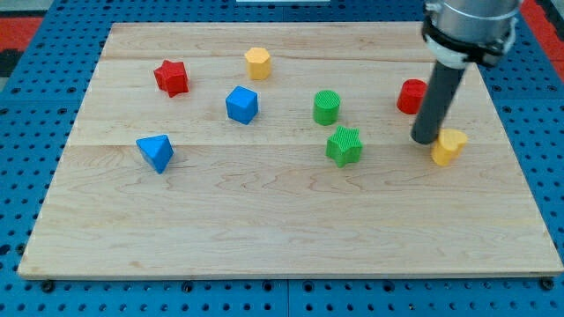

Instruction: Move the heart vertically below the red circle

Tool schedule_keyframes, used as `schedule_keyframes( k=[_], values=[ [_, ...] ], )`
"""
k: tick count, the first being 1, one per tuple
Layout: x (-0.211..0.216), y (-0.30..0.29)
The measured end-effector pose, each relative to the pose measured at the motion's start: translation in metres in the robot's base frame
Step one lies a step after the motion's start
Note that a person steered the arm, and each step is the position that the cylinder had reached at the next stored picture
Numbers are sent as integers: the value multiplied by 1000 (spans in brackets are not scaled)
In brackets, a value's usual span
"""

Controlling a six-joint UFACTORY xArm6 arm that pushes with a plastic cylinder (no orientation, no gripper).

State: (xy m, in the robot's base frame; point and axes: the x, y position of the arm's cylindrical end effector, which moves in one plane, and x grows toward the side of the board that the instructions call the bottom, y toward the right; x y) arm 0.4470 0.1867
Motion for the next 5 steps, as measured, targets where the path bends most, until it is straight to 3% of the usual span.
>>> schedule_keyframes(
  k=[2,3,4,5],
  values=[
    [-24,32],
    [5,55],
    [29,14],
    [61,8]
  ],
)
